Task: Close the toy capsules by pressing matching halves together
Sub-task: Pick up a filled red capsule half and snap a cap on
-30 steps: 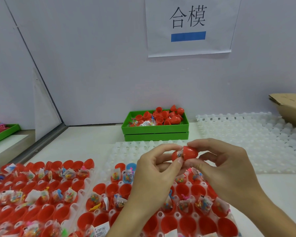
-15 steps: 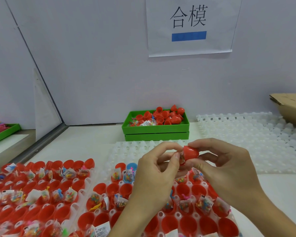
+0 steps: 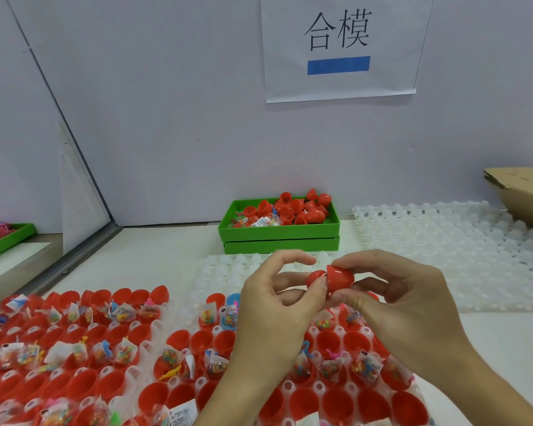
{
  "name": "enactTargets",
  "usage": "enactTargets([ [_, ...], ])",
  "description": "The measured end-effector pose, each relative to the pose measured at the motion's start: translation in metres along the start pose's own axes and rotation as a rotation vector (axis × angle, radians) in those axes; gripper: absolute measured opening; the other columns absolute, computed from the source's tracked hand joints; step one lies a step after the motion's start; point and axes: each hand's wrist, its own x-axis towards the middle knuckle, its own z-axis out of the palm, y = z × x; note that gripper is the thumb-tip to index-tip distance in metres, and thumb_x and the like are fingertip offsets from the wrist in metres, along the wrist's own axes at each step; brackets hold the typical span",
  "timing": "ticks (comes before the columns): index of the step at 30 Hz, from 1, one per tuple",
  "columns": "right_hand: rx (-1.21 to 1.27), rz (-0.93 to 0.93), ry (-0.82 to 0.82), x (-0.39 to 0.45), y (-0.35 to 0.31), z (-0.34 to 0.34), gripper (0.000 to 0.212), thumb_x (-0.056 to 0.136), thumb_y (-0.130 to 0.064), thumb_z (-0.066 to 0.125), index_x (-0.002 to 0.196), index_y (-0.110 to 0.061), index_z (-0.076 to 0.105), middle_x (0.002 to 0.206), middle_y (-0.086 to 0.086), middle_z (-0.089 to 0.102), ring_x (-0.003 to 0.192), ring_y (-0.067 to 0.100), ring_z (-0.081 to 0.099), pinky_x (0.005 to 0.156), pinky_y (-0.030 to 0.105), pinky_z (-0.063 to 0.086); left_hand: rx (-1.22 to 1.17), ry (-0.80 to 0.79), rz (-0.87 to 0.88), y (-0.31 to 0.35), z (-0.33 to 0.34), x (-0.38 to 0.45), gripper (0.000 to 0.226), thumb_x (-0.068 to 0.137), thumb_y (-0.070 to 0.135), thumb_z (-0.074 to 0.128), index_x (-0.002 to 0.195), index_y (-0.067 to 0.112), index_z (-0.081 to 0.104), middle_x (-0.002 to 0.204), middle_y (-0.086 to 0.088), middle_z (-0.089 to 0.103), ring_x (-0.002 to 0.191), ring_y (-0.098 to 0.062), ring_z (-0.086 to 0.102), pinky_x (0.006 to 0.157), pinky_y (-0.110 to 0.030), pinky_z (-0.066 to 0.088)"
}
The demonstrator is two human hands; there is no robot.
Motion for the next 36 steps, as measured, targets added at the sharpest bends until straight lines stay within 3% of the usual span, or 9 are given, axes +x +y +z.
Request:
enactTargets([
  [3, 0.028, 0.001, -0.019, 0.0, -0.003, -0.001, 0.032, 0.065, -0.015, 0.079, 0.094, -0.029, 0.075, 0.088, -0.006, 0.075, 0.083, 0.019, 0.073, 0.07, 0.023, 0.059, -0.072, -0.012, -0.003, 0.001, 0.001, 0.0, 0.011, 0.089, 0.009, 0.069, 0.094, 0.019, 0.071, 0.084, -0.01, 0.076, 0.073, -0.027, 0.076, 0.067, -0.03, 0.061],
  [7, 0.032, 0.023, -0.01, -0.001, -0.003, -0.002, 0.04, 0.066, 0.002, 0.082, 0.092, -0.028, 0.076, 0.088, -0.002, 0.075, 0.078, 0.021, 0.073, 0.07, 0.025, 0.059, -0.079, -0.063, 0.006, 0.0, 0.0, 0.0, 0.008, 0.09, 0.015, 0.068, 0.094, 0.02, 0.072, 0.088, -0.01, 0.076, 0.078, -0.025, 0.076, 0.072, -0.029, 0.061],
  [11, 0.024, 0.03, 0.02, -0.001, -0.002, -0.002, 0.041, 0.065, 0.007, 0.082, 0.089, -0.026, 0.076, 0.087, -0.002, 0.076, 0.073, 0.022, 0.073, 0.069, 0.027, 0.06, -0.063, -0.114, 0.0, -0.002, -0.002, 0.001, 0.016, 0.086, 0.018, 0.07, 0.101, 0.023, 0.071, 0.097, -0.01, 0.076, 0.086, -0.026, 0.075, 0.079, -0.032, 0.06],
  [15, 0.039, 0.033, 0.007, 0.0, -0.004, -0.002, 0.041, 0.065, 0.011, 0.081, 0.089, -0.021, 0.076, 0.086, -0.001, 0.076, 0.075, 0.022, 0.074, 0.069, 0.029, 0.06, -0.039, -0.095, 0.02, -0.003, -0.002, 0.002, 0.019, 0.089, 0.013, 0.067, 0.101, 0.026, 0.07, 0.096, -0.008, 0.076, 0.083, -0.025, 0.075, 0.077, -0.035, 0.062],
  [20, 0.088, 0.018, -0.006, 0.0, -0.008, -0.002, 0.03, 0.063, -0.011, 0.078, 0.089, -0.025, 0.076, 0.088, 0.0, 0.075, 0.08, 0.023, 0.073, 0.069, 0.025, 0.059, -0.037, -0.074, 0.05, -0.003, -0.002, 0.002, 0.017, 0.087, 0.016, 0.067, 0.099, 0.026, 0.072, 0.093, -0.008, 0.076, 0.083, -0.024, 0.075, 0.076, -0.034, 0.061],
  [28, 0.071, 0.009, 0.025, 0.002, -0.007, -0.004, 0.035, 0.063, -0.001, 0.082, 0.088, -0.024, 0.076, 0.087, -0.001, 0.075, 0.081, 0.022, 0.073, 0.07, 0.025, 0.059, -0.046, -0.161, 0.07, 0.001, -0.004, 0.001, 0.03, 0.082, 0.01, 0.07, 0.106, 0.028, 0.072, 0.101, -0.001, 0.076, 0.092, -0.022, 0.074, 0.075, -0.026, 0.059],
  [36, 0.087, 0.048, -0.038, 0.001, -0.012, -0.005, 0.032, 0.063, -0.012, 0.08, 0.092, -0.024, 0.076, 0.091, 0.001, 0.075, 0.086, 0.022, 0.072, 0.071, 0.025, 0.058, -0.048, -0.107, 0.065, 0.0, -0.006, 0.003, 0.026, 0.078, 0.018, 0.077, 0.103, 0.025, 0.074, 0.093, -0.005, 0.077, 0.089, -0.023, 0.074, 0.078, -0.031, 0.06],
])
